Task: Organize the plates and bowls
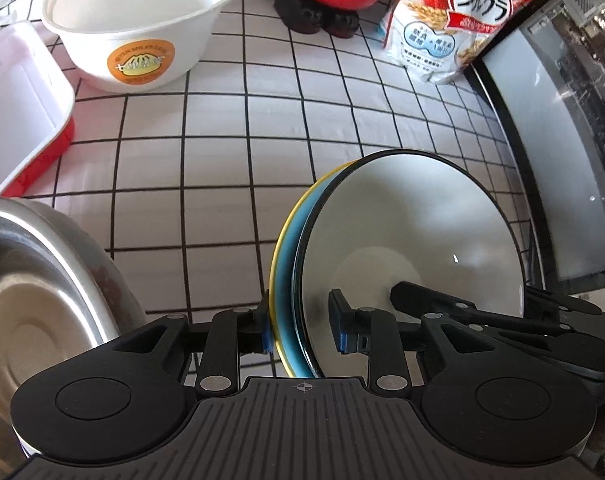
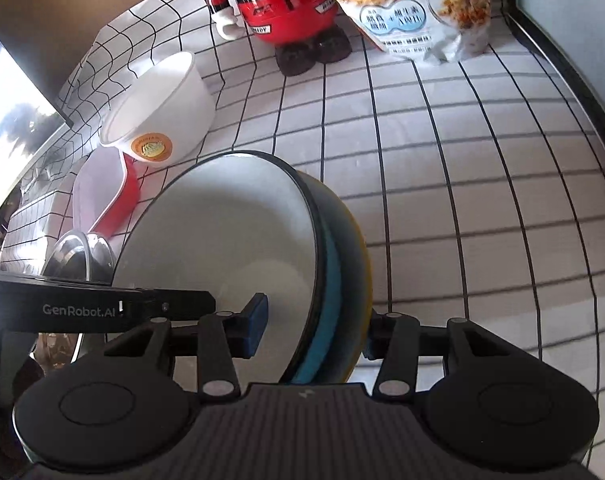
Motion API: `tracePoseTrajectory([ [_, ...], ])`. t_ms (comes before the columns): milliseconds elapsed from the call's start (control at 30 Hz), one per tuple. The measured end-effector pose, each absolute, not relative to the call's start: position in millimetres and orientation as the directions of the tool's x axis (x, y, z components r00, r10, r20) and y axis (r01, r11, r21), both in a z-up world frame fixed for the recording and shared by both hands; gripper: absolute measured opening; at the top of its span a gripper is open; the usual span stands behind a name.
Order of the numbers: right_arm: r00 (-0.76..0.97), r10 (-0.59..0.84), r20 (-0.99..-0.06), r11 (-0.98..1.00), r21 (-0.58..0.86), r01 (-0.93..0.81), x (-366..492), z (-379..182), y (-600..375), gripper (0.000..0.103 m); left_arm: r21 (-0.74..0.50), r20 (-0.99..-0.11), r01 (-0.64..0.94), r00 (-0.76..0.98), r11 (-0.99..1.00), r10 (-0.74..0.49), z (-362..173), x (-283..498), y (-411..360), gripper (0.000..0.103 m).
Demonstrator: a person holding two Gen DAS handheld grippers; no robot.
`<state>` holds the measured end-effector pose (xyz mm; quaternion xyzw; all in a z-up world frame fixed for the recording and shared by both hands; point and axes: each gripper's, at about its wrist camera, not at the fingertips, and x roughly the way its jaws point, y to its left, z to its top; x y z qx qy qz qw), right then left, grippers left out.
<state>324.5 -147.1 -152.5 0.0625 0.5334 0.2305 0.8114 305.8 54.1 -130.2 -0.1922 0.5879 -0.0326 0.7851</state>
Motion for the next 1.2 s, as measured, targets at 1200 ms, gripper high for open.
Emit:
tracePoseTrajectory([
  [1200, 0.397, 0.407, -0.823, 0.905, 0.304, -0.297, 348, -145, -139, 0.049, -0.353, -0.896, -0.215, 0.359, 0.911, -0.262, -116, 313, 69, 0.023],
])
